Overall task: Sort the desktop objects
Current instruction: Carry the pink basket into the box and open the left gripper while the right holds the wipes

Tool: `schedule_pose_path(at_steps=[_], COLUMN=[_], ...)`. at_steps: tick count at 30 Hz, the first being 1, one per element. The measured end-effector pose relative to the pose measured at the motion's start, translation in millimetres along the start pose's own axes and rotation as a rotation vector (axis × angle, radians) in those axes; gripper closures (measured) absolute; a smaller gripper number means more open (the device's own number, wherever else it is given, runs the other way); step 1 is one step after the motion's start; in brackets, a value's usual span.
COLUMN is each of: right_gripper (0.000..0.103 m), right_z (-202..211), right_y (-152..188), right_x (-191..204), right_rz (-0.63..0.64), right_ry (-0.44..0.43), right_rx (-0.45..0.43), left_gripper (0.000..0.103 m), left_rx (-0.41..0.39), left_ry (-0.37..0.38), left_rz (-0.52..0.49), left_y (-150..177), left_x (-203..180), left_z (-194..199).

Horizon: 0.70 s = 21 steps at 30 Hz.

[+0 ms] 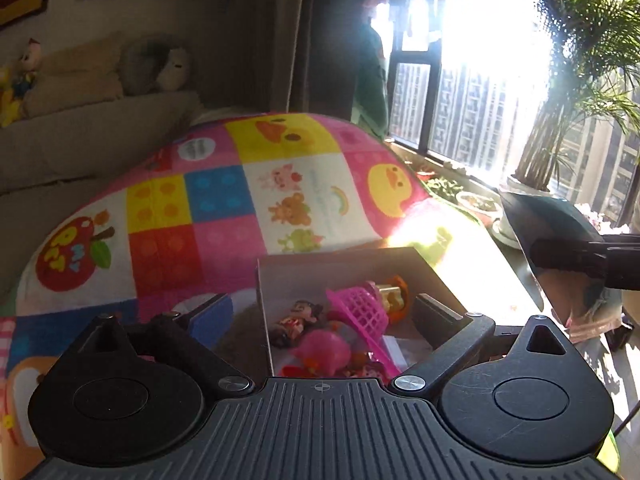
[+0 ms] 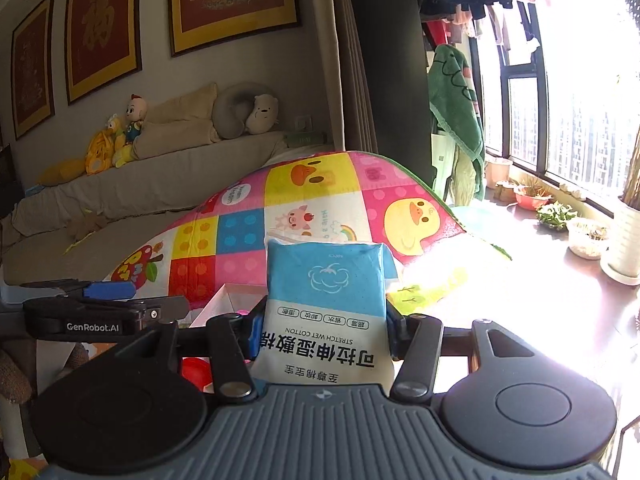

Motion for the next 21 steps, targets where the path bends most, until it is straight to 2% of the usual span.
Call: schedule_pose_path(at_steps=[5,9,12,17,21], right_gripper=[0.050,0.048,0.046,0.043,0.047], right_z=[-62,-102,-100,-87,-111], right_y=[7,24,32,21,20], right_x=[20,31,37,65,92], right_rz=[0.058,0.099,0.117,0.185,0.243], right_ry=[0.017,0.036,0.053,0.012,-0.011], right_rx=[0.082,0.194,0.196,0.145,0.228], left_gripper=[0.003,0.001,0.001,0.001,0.001], left_rx=[0.047,0.114,0.150,0.183,0.177], left_ry=[-0.028,-0.047,-0.053,-0.044,-0.024], left_rz=[-0.027,-0.010,0.030,0.103,0.132], left_y=[41,62,74,87,90], left_x=[-3,4,14,24,26], left_z=[18,21,22,20,24])
Point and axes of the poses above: each gripper's, at about its wrist camera, not at the fingertips, and z roughly against the way its jaws point, x to its left, y to its underside, the point moved 4 cm from there along -z, roughly the way its jaws point, and after that the axes turned 3 degrees about -z, right-handed, at the moved point
